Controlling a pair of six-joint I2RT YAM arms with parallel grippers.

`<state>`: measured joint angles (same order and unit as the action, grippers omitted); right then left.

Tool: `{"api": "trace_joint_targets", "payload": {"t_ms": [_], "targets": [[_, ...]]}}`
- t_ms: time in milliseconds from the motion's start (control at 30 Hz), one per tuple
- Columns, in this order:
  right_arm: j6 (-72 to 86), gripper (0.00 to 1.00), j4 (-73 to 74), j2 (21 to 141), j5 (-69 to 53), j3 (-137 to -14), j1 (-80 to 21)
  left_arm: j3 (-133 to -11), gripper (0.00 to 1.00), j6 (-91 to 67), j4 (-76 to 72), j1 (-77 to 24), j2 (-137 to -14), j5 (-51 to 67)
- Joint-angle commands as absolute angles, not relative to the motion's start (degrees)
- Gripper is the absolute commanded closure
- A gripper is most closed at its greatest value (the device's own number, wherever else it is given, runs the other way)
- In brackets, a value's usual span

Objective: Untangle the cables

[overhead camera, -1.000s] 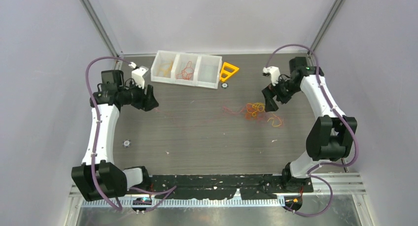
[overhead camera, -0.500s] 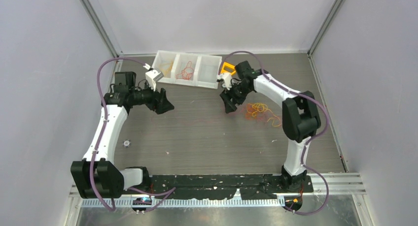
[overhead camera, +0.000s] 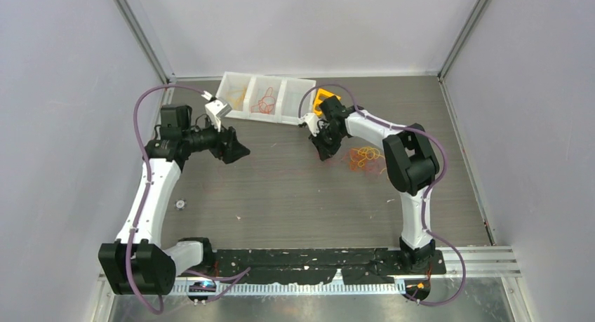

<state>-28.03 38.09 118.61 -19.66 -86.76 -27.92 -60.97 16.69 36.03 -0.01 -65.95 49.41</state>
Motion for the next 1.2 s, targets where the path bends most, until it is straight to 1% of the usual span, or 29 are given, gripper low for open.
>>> {"api": "trace_joint_targets", "payload": {"t_ms": [0, 133, 233, 433, 500, 600, 767, 900, 1033, 1167], "targets": [[-26.03, 0.94, 37.96, 110.82, -24.74, -87.19, -28.2, -59.72, 0.27, 15.85, 31.38, -3.51, -64.31, 51.71], [-18.84, 0.95, 37.67, 103.23, -34.61, -86.46, -28.19, -56.18, 0.27, 12.71, 25.24, -9.24, -63.21, 51.23], [-14.38, 0.95, 35.97, 98.83, -40.12, -84.68, -28.21, -53.59, 0.27, 6.38, 17.31, -14.47, -63.9, 49.39], [-12.37, 0.94, 35.79, 92.13, -43.44, -81.6, -28.21, -52.32, 0.28, -13.44, -1.52, -19.41, -71.12, 48.9], [-11.77, 0.95, 35.75, 91.02, -43.91, -80.83, -28.3, -51.81, 0.29, -17.67, -7.66, -21.34, -72.93, 48.45], [-11.1, 0.94, 35.31, 90.03, -44.37, -79.41, -28.43, -51.7, 0.3, -21.15, -12.79, -24.79, -75.2, 46.88], [-10.87, 0.95, 34.84, 88.64, -45.03, -77.37, -28.48, -51.9, 0.32, -24.06, -17.09, -27.42, -79.35, 44.82], [-10.75, 0.95, 34.57, 87.81, -45.28, -76.72, -28.49, -51.81, 0.35, -24.62, -16.76, -27.87, -81.16, 41.94], [-10.64, 0.94, 34.56, 87.5, -45.46, -76.49, -28.42, -51.16, 0.38, -24.23, -15.82, -27.95, -82.02, 41.93], [-10.36, 0.95, 34.54, 87.67, -45.95, -76.65, -28.48, -50.71, 0.44, -24.67, -16.02, -29.04, -83.21, 43.11]]}}
